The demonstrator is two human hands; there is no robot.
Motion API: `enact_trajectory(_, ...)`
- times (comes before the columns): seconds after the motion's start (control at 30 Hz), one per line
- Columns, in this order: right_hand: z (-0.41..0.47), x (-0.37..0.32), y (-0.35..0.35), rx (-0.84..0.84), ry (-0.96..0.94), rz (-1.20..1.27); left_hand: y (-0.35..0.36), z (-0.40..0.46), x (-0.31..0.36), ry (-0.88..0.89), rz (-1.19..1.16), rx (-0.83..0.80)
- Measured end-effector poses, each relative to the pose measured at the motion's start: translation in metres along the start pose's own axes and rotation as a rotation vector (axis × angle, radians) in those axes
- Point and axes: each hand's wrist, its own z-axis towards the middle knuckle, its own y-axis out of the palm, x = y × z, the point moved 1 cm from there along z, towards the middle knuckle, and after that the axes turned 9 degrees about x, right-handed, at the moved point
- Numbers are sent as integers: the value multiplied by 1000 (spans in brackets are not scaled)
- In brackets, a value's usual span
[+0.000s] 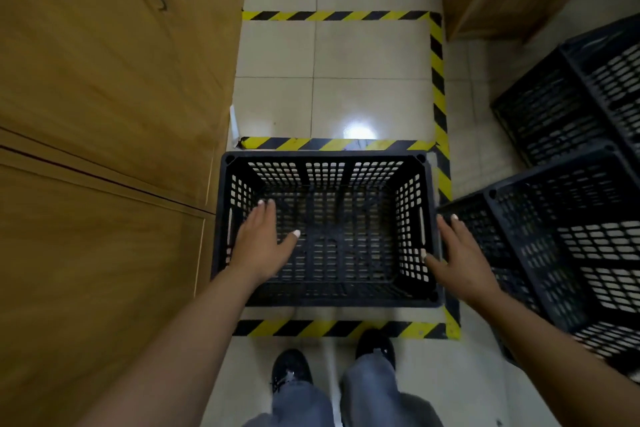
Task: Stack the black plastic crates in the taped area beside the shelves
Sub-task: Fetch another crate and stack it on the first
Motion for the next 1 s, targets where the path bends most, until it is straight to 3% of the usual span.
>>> enact_trajectory(0.23, -81, 1, -105, 100, 68, -17, -54, -77, 92, 205, 89, -114)
enact_trajectory(0.53, -177, 71, -187, 208, 289, -23, -86, -110, 204, 456, 271, -65)
enact_trajectory(1.0, -223, 298, -245, 322, 699, 218, 49, -129, 470, 655, 323, -180)
